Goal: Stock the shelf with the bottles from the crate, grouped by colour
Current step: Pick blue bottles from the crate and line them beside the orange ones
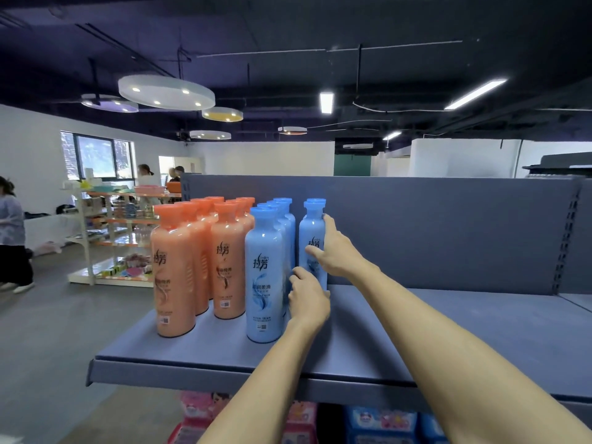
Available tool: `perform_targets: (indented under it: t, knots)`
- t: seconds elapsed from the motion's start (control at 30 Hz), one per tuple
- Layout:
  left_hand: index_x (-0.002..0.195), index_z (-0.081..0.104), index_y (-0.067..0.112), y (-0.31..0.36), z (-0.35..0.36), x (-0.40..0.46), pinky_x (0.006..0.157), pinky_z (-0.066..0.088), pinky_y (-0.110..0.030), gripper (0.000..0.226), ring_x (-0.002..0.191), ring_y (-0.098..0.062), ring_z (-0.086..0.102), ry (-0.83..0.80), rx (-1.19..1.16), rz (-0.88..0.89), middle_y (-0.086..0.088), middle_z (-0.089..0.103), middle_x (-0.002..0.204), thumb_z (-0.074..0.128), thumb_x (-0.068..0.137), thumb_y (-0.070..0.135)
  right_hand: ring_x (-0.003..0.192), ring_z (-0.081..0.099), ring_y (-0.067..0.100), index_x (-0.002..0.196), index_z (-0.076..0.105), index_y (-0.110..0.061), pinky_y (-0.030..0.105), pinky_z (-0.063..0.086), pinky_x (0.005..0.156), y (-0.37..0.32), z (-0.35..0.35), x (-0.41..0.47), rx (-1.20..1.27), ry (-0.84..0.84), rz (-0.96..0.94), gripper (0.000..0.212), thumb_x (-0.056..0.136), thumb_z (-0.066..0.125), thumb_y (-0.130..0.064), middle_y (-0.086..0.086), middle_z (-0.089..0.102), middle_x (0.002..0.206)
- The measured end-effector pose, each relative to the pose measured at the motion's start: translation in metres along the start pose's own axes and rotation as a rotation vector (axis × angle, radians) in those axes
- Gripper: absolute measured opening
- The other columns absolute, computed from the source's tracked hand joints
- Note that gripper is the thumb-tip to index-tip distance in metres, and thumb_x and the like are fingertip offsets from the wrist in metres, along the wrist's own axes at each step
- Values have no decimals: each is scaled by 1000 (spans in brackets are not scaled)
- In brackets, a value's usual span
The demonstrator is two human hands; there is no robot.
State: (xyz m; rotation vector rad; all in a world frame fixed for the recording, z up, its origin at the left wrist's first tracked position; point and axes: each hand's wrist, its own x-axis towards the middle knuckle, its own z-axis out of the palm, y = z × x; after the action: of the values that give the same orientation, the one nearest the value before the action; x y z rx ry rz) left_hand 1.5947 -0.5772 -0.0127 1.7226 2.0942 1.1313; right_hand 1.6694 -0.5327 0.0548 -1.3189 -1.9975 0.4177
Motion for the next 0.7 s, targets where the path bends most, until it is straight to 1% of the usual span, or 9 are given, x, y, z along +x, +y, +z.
perform_targets:
  t: [0.07,0.1,0.17,0.2,0.3,0.37,0.5,0.6,0.7]
  knots:
    - [137,28,-4,1,-7,-18,95,43,-39,63,120,-36,52,-37,33,21,-19,39,139,62,93,25,101,54,28,155,-19,-27,37,42,80,-2,-2,-12,3,-28,72,93,98,53,-43,15,48,117]
    - [135,31,-2,1,-12,-26,94,43,-39,58,119,-35,51,-41,36,47,-17,40,137,61,93,26,108,54,29,155,-22,-24,38,43,83,-3,-5,-18,-8,-38,102,95,98,50,-49,16,48,123]
    - [127,37,3,5,-28,-42,92,44,-39,48,114,-33,52,-44,28,112,-14,44,128,60,92,27,124,50,32,157,-15,-17,37,42,88,-9,-14,-37,-73,-46,107,92,99,48,-51,18,45,143]
    - [124,39,5,7,-36,-50,91,44,-40,45,112,-32,52,-44,25,144,-13,46,124,60,91,27,128,47,33,158,-7,-15,37,41,92,-16,-21,-48,-106,-42,87,87,99,48,-49,18,43,147]
    - [122,44,10,8,-58,-79,87,44,-38,43,112,-30,52,-17,-16,211,-9,51,119,62,88,30,116,54,28,153,23,-16,37,47,90,-37,-41,-83,-106,-22,-3,68,99,52,-45,13,55,133]
    - [129,45,15,-2,-66,-109,90,46,-37,50,115,-23,54,13,-66,260,-3,54,123,64,86,33,107,59,21,146,36,-21,36,51,88,-40,-45,-118,-60,5,-75,59,96,57,-45,5,62,122]
    - [120,50,30,-37,-64,-168,85,52,-35,43,103,-7,60,-2,-62,339,15,58,117,65,82,42,97,65,11,134,48,-30,34,54,90,-19,-32,-197,-1,45,-173,50,90,66,-44,-5,66,109]
    - [115,54,28,-47,-59,-183,83,51,-34,38,104,-8,61,22,-24,362,13,61,113,65,81,39,92,66,10,133,51,-30,35,55,88,-6,-23,-220,3,54,-134,50,89,68,-44,-6,66,106]
    - [112,57,26,-61,-52,-201,83,50,-29,31,99,-6,59,77,-73,404,13,61,108,65,83,31,91,67,5,132,52,-32,30,56,84,9,-11,-248,60,69,-136,50,87,70,-45,-9,66,107]
